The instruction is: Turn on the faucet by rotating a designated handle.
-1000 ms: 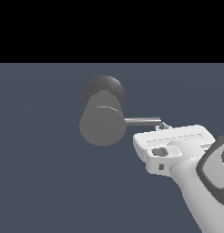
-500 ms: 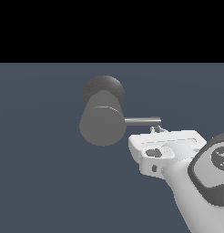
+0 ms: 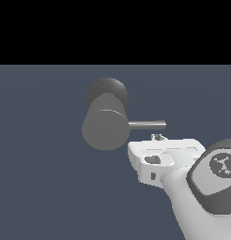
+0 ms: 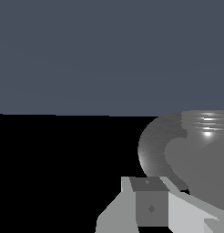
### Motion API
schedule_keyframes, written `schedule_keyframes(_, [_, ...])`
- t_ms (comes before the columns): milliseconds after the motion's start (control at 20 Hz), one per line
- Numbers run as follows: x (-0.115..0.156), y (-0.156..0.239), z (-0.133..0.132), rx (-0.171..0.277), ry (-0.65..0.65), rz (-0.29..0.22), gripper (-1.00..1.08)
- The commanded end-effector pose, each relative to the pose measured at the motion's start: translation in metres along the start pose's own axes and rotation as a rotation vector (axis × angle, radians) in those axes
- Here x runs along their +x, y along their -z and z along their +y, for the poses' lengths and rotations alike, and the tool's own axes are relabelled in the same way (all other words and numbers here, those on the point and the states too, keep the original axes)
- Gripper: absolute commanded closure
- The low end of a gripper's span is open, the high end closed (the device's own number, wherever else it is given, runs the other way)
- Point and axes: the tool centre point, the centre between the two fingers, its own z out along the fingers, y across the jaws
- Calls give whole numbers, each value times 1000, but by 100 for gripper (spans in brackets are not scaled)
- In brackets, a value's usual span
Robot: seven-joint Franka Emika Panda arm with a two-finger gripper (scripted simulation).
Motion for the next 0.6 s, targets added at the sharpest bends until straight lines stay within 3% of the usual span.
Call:
schedule_keyframes(0, [-1,-1,2,1,-9,1,108])
schedule_keyframes(200, [-1,-1,2,0,-8,0,108])
schedule_keyframes(550, [-23,0,0,0,-8,0,108])
